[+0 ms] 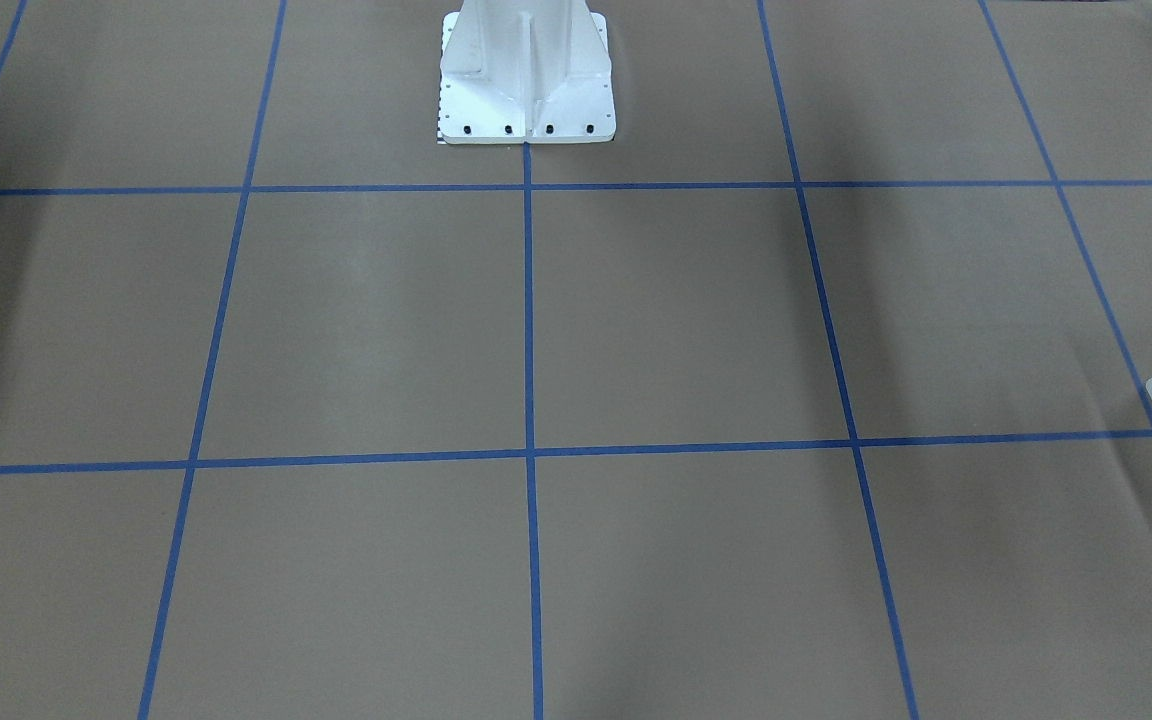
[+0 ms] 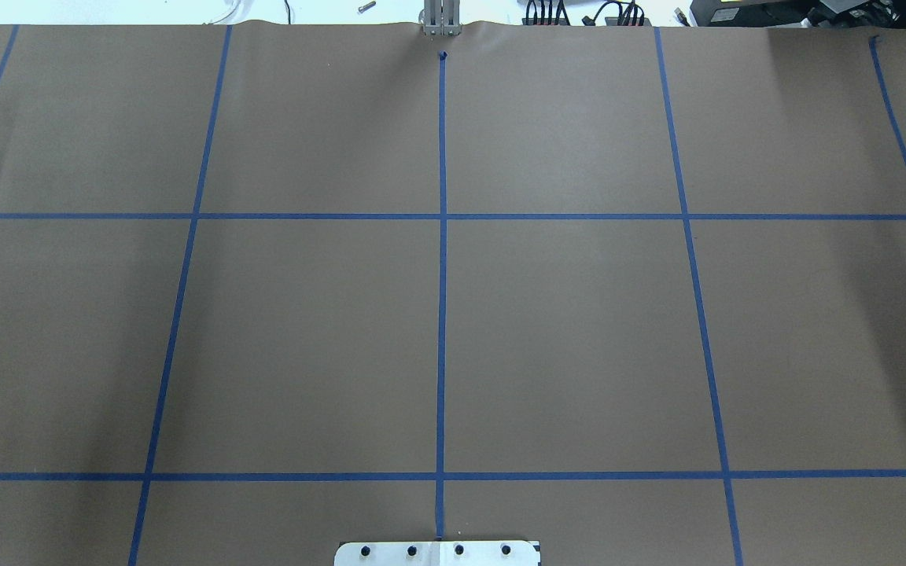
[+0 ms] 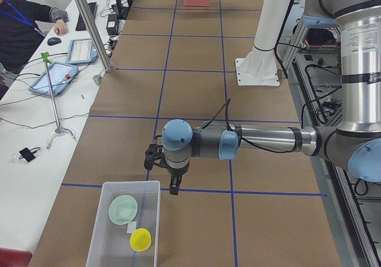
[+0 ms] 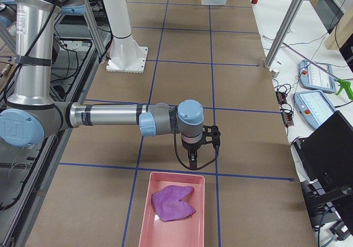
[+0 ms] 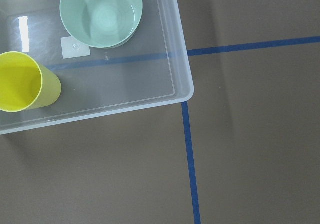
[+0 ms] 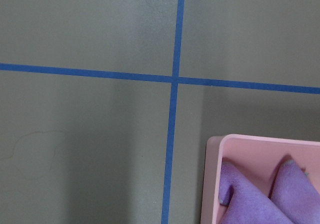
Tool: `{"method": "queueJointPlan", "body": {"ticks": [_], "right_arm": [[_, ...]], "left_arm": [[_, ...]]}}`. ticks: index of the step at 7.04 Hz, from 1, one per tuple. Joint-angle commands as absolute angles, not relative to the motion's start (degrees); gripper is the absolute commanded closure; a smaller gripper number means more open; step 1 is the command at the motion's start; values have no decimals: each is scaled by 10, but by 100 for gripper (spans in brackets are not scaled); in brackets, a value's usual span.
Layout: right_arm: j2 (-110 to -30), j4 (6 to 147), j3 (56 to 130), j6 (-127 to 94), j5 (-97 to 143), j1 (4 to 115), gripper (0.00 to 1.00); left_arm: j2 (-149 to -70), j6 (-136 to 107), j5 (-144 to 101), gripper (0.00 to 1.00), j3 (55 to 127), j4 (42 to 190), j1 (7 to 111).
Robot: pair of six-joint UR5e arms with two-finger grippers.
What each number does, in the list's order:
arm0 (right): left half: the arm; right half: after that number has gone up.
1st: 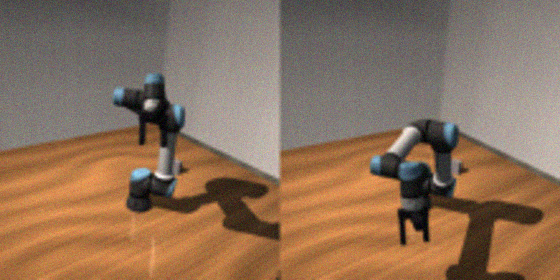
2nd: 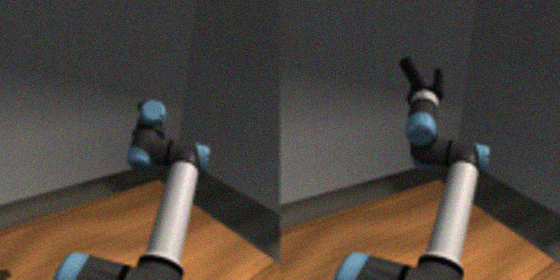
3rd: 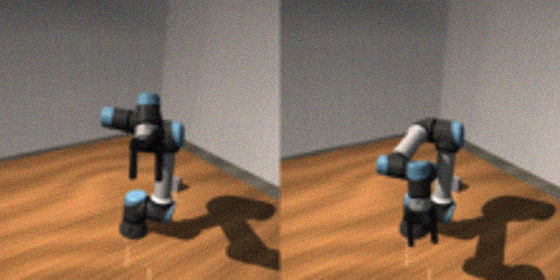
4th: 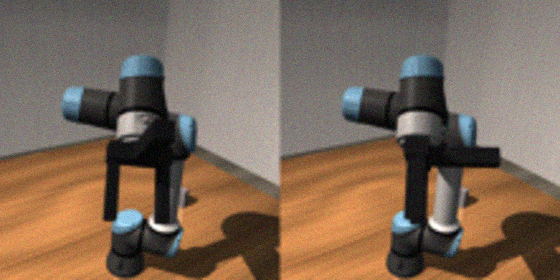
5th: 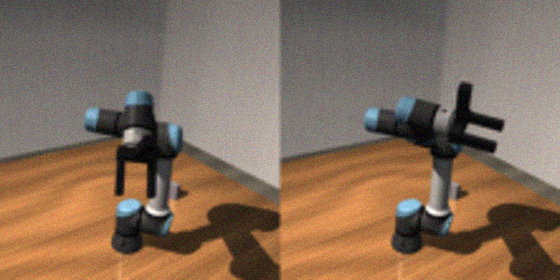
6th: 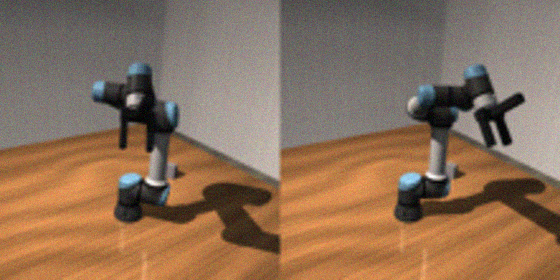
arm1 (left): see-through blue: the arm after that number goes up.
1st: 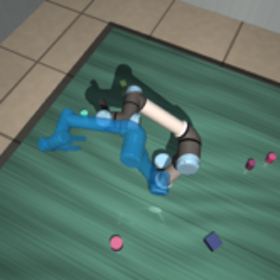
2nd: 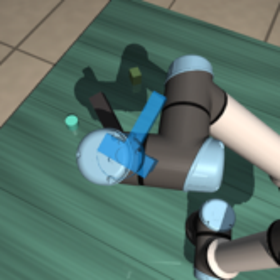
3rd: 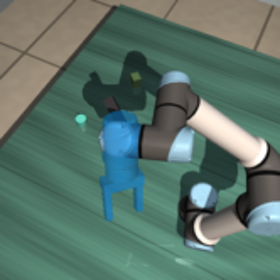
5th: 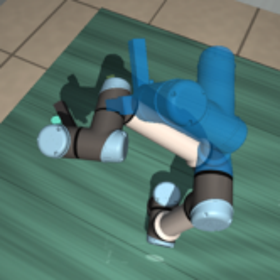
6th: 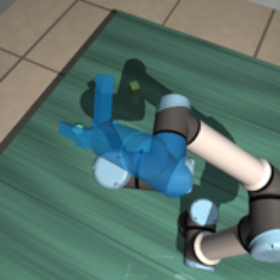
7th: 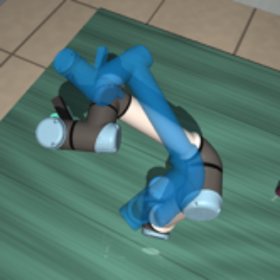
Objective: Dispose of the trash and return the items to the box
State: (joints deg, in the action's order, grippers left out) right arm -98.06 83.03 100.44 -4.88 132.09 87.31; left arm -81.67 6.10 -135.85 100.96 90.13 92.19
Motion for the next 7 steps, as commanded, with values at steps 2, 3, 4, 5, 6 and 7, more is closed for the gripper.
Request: {"method": "queueJointPlan", "body": {"ticks": [2, 3, 4, 5, 6, 7], "right_arm": [[-994, 830, 1003, -48, 1317, 871, 0], [-998, 833, 1002, -47, 1315, 871, 0], [-999, 831, 998, -47, 1313, 872, 0], [-1000, 830, 990, -47, 1299, 872, 0], [-1000, 829, 991, -46, 1291, 871, 0], [-999, 829, 995, -46, 1291, 872, 0]], "left_arm": [[-814, 62, -1358, 1, 1010, 902, 922], [-813, 62, -1358, 1, 1009, 902, 922], [-813, 62, -1357, 1, 1009, 902, 922], [-812, 62, -1357, 1, 1010, 902, 923], [-812, 62, -1358, 1, 1010, 902, 923], [-812, 62, -1359, 1, 1012, 902, 923]]}}
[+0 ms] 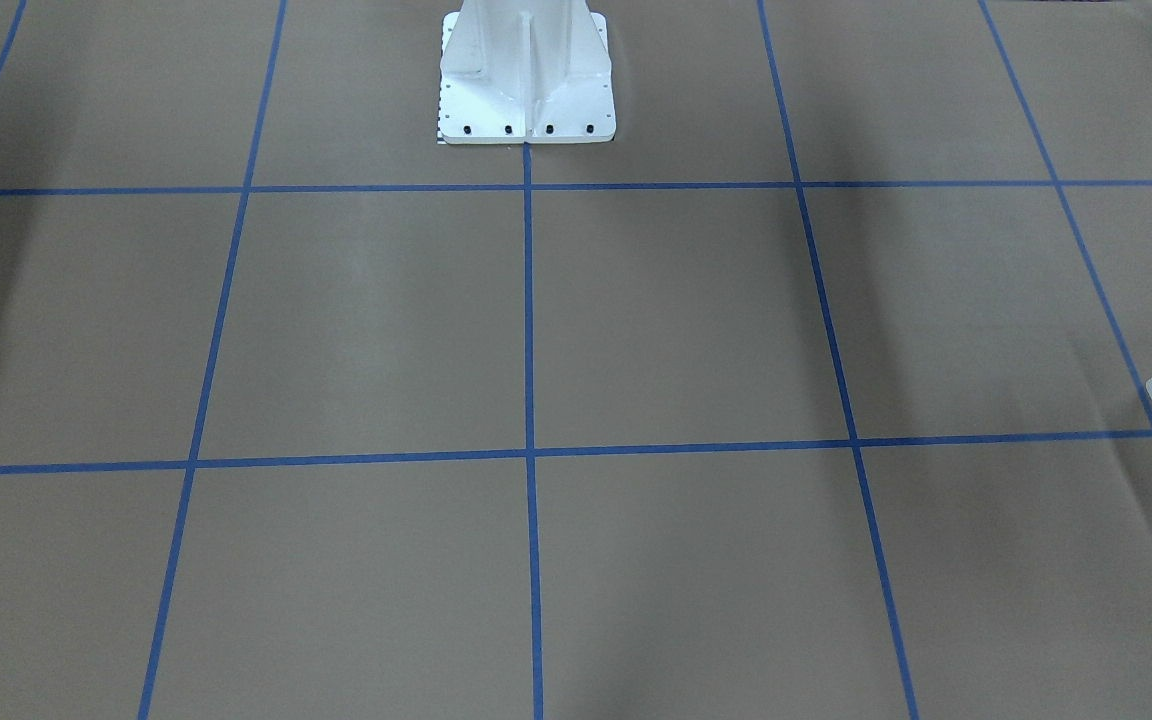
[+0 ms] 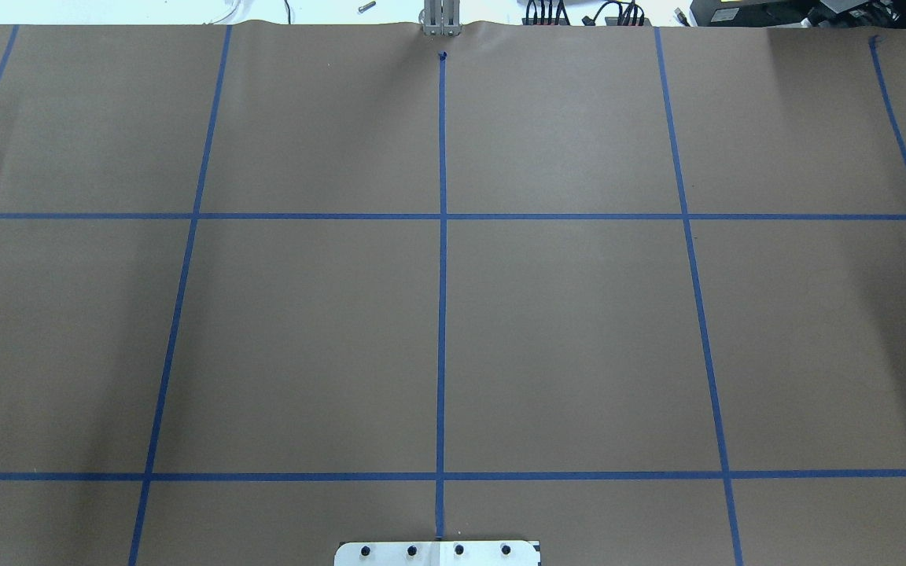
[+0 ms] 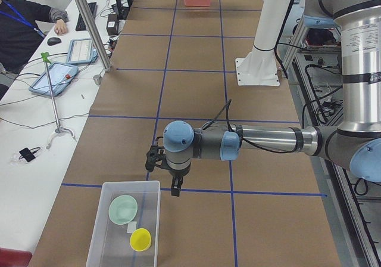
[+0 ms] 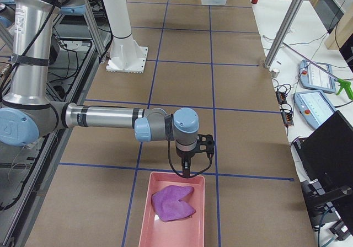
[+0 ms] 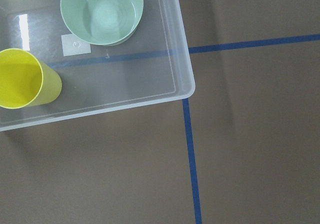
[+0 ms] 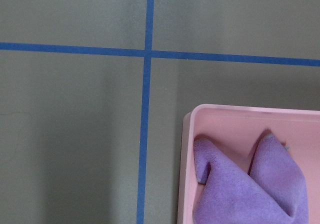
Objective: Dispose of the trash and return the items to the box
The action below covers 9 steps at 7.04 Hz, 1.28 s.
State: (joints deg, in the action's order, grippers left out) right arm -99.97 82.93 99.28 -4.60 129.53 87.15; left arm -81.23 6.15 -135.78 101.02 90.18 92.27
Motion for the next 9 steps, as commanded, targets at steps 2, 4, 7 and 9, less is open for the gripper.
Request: {"method": "queueJointPlan", "body": {"ticks": [2, 4, 7, 9], "right_arm": [[-999, 829, 995, -47, 1291, 872, 0], [-1000, 830, 998, -48, 1295, 872, 0], [-998, 830, 1002, -47, 1295, 871, 0], [-998, 830, 1008, -47, 1297, 871, 0]], "left_arm": [[-812, 62, -1359, 1, 1012, 902, 923], [-812, 62, -1359, 1, 1011, 902, 922], [-813, 62, -1359, 1, 1010, 902, 922], [-813, 62, -1359, 1, 1009, 902, 922]]}}
